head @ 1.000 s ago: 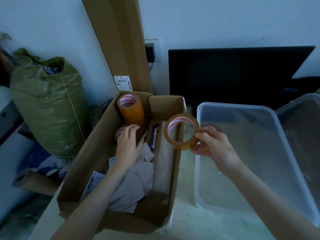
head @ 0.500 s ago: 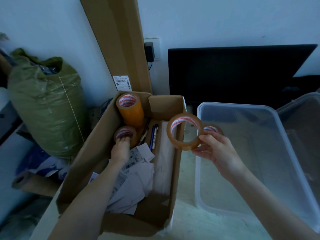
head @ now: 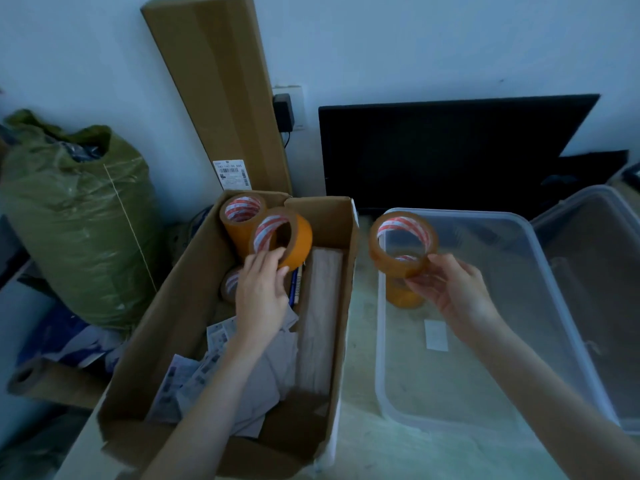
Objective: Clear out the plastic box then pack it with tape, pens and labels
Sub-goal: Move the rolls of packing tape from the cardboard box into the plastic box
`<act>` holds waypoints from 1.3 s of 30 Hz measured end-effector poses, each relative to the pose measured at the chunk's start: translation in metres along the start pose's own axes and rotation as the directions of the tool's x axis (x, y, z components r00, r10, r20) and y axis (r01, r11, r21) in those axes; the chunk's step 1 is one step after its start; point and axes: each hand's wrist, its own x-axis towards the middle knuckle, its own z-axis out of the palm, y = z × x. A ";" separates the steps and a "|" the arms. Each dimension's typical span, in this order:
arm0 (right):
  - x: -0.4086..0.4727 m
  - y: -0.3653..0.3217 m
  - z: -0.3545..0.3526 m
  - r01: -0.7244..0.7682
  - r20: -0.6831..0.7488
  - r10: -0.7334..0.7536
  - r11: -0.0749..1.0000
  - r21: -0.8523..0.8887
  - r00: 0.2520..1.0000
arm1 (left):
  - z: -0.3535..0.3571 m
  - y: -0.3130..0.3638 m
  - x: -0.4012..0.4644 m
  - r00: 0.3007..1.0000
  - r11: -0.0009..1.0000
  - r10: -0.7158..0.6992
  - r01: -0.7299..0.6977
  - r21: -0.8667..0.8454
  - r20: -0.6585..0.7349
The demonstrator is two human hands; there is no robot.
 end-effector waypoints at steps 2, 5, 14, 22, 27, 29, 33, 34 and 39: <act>0.013 0.000 -0.009 0.000 -0.046 -0.001 1.000 -0.008 0.999 | -0.004 0.022 0.001 0.998 0.997 0.066 -0.067 -0.028 -0.021; 0.034 0.006 -0.024 -0.055 -0.118 0.053 0.998 -0.018 0.992 | -0.006 0.046 0.001 0.989 0.988 0.144 -0.145 -0.044 -0.028; 0.077 0.039 -0.043 -0.190 -0.219 0.135 0.948 -0.255 0.966 | 0.007 0.063 -0.011 0.964 0.964 0.265 -0.265 -0.020 -0.008; 0.079 0.046 -0.056 -0.273 -0.170 0.231 0.917 -0.292 0.958 | 0.017 0.062 -0.019 0.964 0.966 0.258 -0.259 -0.003 0.071; 0.073 0.050 -0.055 -0.251 -0.132 0.214 0.843 -0.475 0.968 | 0.020 0.066 -0.017 0.961 0.962 0.272 -0.269 -0.053 0.056; 0.073 0.051 -0.059 -0.181 -0.089 0.158 0.830 -0.527 0.983 | 0.022 0.066 -0.018 0.963 0.963 0.265 -0.261 -0.064 0.052; 0.077 0.058 -0.068 -0.143 -0.139 0.085 0.858 -0.493 0.987 | 0.025 0.067 -0.020 0.967 0.969 0.248 -0.246 -0.030 0.065; 0.078 0.060 -0.068 -0.177 -0.149 0.124 0.888 -0.424 0.981 | 0.025 0.068 -0.021 0.967 0.970 0.244 -0.242 -0.025 0.075; 0.083 0.070 -0.067 -0.272 -0.051 0.268 0.936 -0.224 0.962 | 0.024 0.073 -0.021 0.968 0.973 0.230 -0.230 -0.016 0.100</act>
